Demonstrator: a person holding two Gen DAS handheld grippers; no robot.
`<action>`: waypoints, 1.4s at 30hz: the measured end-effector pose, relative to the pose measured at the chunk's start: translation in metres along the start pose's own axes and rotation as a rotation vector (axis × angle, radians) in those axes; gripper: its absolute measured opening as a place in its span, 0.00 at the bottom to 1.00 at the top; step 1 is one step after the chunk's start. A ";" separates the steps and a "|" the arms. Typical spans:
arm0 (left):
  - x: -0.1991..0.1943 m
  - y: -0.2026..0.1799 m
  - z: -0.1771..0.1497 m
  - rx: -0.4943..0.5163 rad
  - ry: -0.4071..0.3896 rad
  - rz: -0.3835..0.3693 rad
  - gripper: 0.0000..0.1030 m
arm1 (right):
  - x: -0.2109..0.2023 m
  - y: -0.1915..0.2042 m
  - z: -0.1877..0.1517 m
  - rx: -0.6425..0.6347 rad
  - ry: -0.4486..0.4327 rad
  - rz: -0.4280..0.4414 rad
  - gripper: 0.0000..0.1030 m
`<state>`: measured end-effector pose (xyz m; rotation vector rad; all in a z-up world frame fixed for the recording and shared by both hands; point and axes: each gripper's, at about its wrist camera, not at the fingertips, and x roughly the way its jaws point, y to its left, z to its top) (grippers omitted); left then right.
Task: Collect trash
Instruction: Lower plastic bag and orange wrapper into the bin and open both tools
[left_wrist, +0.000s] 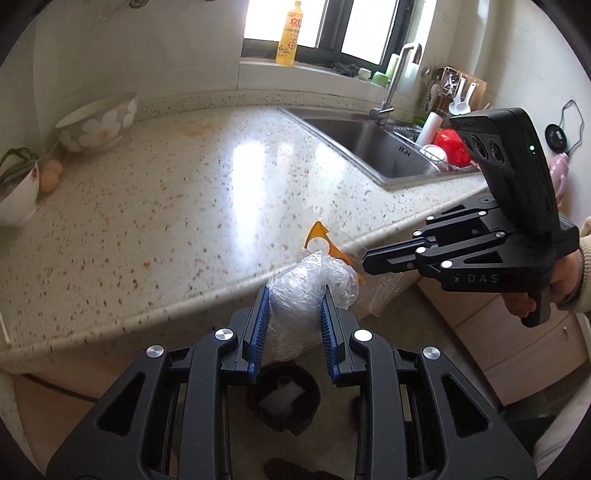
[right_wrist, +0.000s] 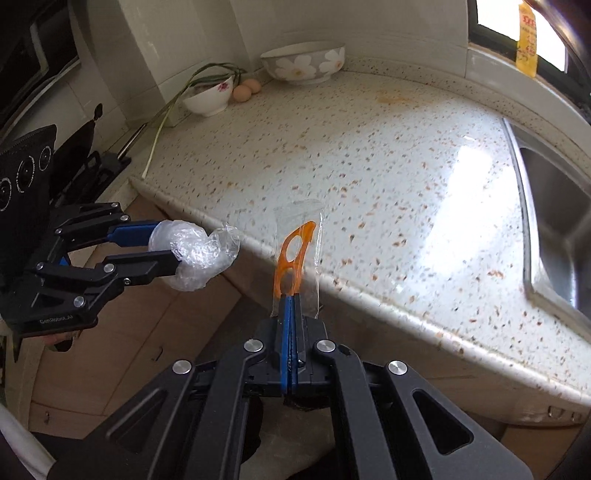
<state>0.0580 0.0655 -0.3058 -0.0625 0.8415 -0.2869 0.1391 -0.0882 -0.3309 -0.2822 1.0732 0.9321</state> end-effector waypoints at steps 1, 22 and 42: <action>0.004 0.000 -0.007 -0.008 0.010 0.008 0.25 | 0.007 0.000 -0.006 -0.011 0.012 0.017 0.00; 0.234 0.026 -0.218 -0.260 0.214 0.109 0.25 | 0.277 -0.044 -0.202 0.072 0.258 0.046 0.00; 0.295 0.045 -0.268 -0.361 0.237 0.131 0.63 | 0.340 -0.065 -0.254 0.246 0.303 0.013 0.38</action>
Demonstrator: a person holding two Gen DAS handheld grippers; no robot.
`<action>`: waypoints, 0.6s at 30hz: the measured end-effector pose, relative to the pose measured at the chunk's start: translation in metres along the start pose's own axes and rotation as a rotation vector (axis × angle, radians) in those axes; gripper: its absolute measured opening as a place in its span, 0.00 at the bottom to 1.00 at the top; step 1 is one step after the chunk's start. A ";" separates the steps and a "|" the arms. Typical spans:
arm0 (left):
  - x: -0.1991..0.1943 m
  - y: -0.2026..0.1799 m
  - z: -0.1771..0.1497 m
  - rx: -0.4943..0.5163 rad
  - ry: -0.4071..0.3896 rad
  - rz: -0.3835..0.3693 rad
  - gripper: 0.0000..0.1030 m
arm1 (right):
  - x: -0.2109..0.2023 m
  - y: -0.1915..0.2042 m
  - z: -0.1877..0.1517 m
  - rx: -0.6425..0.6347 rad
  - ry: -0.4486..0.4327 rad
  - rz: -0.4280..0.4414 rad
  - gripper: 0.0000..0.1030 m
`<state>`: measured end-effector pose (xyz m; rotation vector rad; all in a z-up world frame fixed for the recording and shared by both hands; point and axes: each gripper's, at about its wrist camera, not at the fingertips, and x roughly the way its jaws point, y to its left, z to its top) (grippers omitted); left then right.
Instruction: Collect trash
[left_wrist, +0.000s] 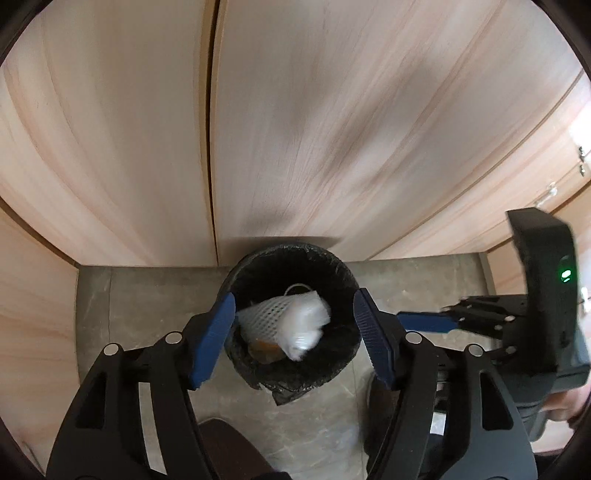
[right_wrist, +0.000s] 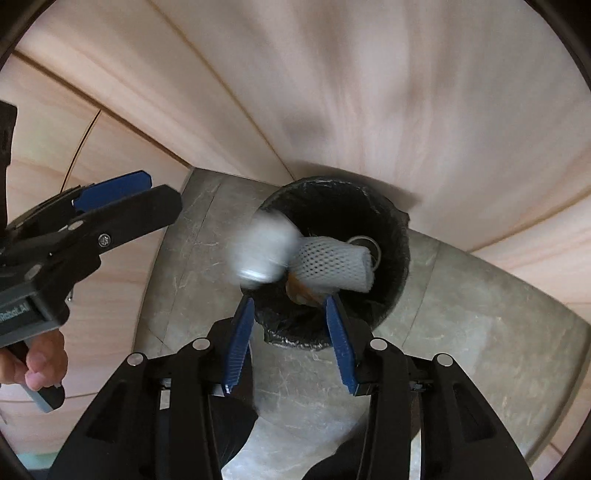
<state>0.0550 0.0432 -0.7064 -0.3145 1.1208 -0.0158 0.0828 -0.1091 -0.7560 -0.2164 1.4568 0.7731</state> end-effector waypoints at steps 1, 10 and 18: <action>-0.002 0.000 -0.001 -0.002 0.000 -0.002 0.63 | -0.002 -0.001 -0.001 0.002 -0.001 -0.002 0.38; -0.039 -0.008 0.000 0.004 -0.011 0.006 0.68 | -0.070 0.014 -0.014 -0.040 -0.021 0.001 0.38; -0.094 -0.027 -0.004 0.006 -0.049 0.031 0.81 | -0.137 0.033 -0.015 -0.108 -0.092 0.025 0.61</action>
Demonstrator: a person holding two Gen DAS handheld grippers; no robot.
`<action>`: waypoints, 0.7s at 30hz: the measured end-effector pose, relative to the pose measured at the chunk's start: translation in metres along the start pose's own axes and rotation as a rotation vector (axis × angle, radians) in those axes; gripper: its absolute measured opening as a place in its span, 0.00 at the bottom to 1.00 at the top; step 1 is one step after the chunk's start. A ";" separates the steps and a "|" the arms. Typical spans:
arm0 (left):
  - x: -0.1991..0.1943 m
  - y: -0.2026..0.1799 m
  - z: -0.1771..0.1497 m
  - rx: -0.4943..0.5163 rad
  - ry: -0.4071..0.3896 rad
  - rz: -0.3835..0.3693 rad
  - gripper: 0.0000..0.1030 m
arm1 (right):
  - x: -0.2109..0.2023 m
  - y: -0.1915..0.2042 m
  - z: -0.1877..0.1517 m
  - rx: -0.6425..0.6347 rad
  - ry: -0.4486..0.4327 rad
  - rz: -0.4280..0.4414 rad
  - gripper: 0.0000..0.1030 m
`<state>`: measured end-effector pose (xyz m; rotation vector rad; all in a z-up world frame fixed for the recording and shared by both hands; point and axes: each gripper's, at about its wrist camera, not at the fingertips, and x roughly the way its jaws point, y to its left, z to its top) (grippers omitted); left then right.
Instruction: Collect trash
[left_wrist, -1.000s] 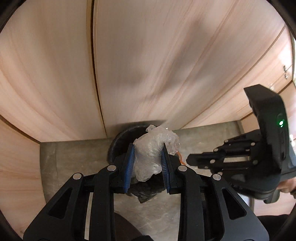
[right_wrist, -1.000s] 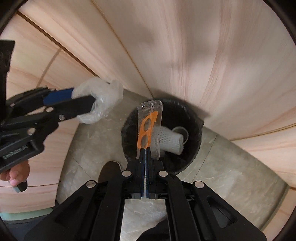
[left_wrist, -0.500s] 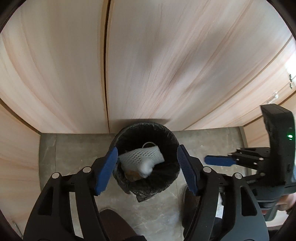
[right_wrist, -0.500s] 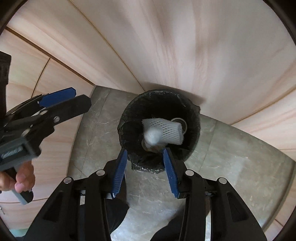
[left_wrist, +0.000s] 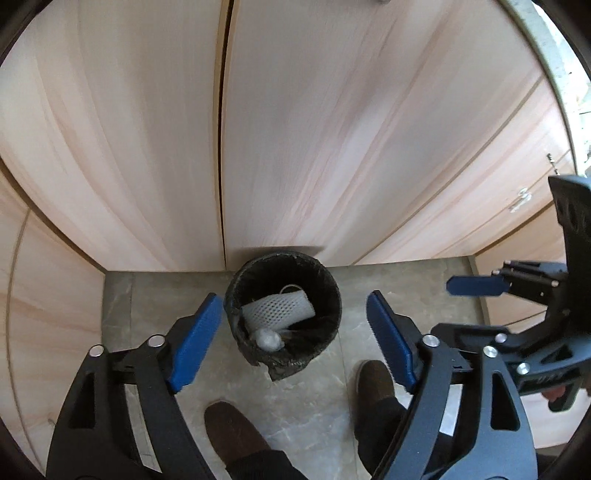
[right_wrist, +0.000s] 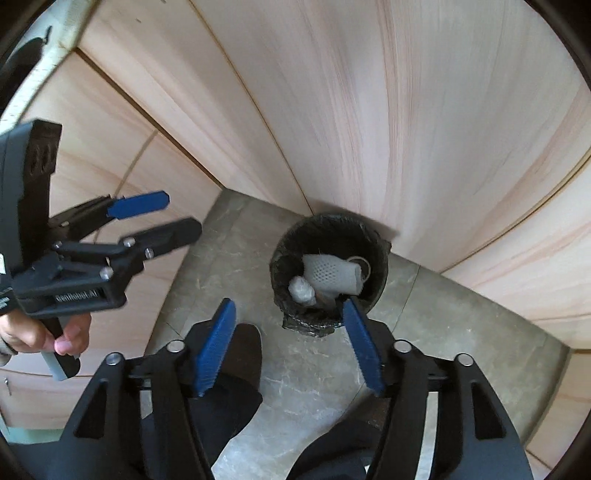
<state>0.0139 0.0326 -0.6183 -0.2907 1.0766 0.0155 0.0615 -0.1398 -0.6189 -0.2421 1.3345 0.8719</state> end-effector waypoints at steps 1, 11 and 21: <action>-0.006 -0.002 0.000 -0.001 -0.009 0.005 0.84 | -0.008 0.002 0.001 -0.003 -0.009 0.005 0.63; -0.048 -0.017 0.010 -0.021 -0.030 -0.028 0.94 | -0.052 0.010 0.004 0.049 -0.039 -0.003 0.75; -0.101 -0.028 0.032 -0.022 -0.079 0.019 0.94 | -0.117 0.016 0.010 0.100 -0.113 -0.037 0.75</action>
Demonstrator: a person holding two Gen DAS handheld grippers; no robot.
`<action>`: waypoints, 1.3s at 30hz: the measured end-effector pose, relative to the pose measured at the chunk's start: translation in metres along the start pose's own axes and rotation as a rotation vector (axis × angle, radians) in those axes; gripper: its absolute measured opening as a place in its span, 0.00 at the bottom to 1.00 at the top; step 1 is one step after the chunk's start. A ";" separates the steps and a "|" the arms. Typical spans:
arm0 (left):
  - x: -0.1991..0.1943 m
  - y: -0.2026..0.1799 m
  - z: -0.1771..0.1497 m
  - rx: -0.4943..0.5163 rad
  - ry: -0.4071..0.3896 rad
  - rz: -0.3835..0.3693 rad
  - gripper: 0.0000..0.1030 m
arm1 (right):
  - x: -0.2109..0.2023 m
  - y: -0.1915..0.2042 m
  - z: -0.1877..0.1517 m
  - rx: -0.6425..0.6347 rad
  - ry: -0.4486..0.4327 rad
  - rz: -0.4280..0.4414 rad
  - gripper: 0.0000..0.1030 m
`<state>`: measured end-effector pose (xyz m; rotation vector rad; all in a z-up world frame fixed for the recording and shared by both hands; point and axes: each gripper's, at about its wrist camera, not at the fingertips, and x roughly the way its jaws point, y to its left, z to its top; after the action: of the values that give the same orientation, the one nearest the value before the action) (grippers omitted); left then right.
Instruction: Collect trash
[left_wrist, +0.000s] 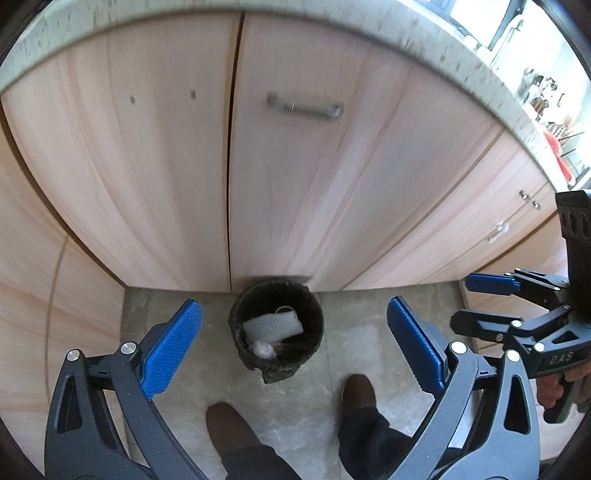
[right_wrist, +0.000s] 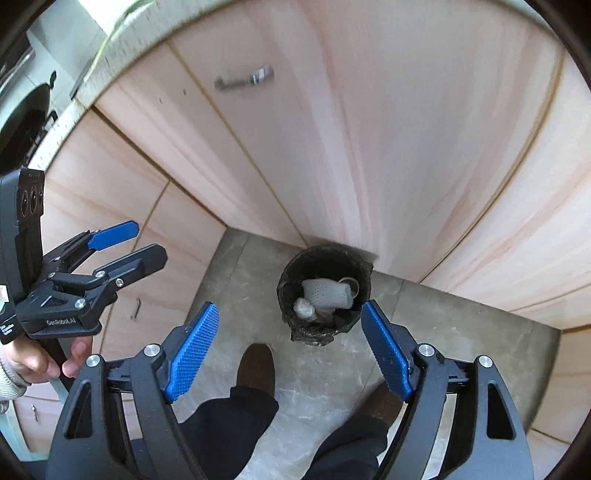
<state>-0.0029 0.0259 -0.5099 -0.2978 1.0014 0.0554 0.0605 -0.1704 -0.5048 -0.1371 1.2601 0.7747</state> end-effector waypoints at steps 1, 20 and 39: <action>-0.007 -0.001 0.004 -0.003 0.007 -0.006 0.94 | -0.009 0.002 0.002 -0.002 -0.003 0.000 0.75; -0.181 -0.048 0.095 0.013 0.007 -0.064 0.94 | -0.213 0.074 0.044 -0.094 -0.070 0.031 0.75; -0.229 -0.058 0.115 0.070 -0.027 -0.051 0.94 | -0.275 0.101 0.067 -0.113 -0.149 -0.003 0.75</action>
<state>-0.0217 0.0223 -0.2474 -0.2578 0.9660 -0.0218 0.0286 -0.1856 -0.2065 -0.1703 1.0757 0.8386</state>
